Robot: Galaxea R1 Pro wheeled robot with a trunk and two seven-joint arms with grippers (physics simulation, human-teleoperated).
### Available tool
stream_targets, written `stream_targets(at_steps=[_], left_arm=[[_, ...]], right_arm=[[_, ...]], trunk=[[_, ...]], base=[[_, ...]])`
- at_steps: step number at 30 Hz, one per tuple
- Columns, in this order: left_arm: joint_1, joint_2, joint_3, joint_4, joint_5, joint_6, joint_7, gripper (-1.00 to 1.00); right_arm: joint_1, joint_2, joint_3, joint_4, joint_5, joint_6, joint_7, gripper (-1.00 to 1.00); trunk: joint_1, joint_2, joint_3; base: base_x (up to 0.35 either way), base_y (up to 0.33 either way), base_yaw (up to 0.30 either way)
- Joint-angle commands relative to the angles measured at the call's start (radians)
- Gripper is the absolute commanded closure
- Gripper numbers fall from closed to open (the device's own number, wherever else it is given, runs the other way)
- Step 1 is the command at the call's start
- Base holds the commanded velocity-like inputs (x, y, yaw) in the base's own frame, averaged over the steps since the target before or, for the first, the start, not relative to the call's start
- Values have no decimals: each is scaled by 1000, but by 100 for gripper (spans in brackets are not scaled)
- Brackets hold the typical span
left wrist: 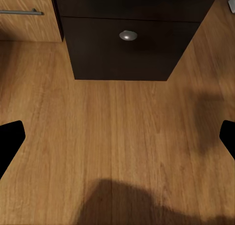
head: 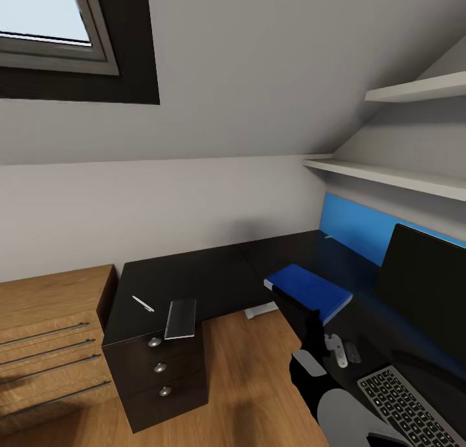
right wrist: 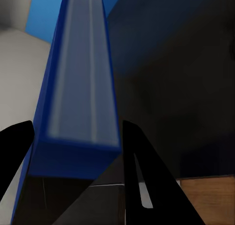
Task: In the bedroom, organize the workspace by keeping the computer under the desk, ensuring the monitor is on the desk, placing the keyboard on the desk next to the monitor, placing the mouse on the desk next to the keyboard, moving the folder from the swivel chair onto the desk next to the mouse, stacking the notebook on top of the folder with the pen on top of the notebook, and positioning the swivel chair next to the desk.
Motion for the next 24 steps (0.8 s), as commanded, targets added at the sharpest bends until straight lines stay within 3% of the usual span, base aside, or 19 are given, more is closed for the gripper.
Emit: stream_targets(at_steps=[1,9,16,24], left_arm=[[-1,0,4,0,0,-3,-3,-100],[-1,0,3,0,0,-3,-3,-100],[-1,1,3,0,0,-3,-4,-100],[-1,1,2,0,0,-2,-5,-100]], right_arm=[[-1,1,-3,0,-11,-2,11,100],[-1,1,-4,-3,-10,-17,9,100],[-1,0,-5,-2,-10,-27,9,100],[-1,-2,-9,0,-11,-29,3,100]], trunk=[[0,-1,-2],[0,-1,-2],[0,-1,-2],[0,-1,-2]], base=[[0,0,0],[5,0,0],[195,0,0],[36,0,0]])
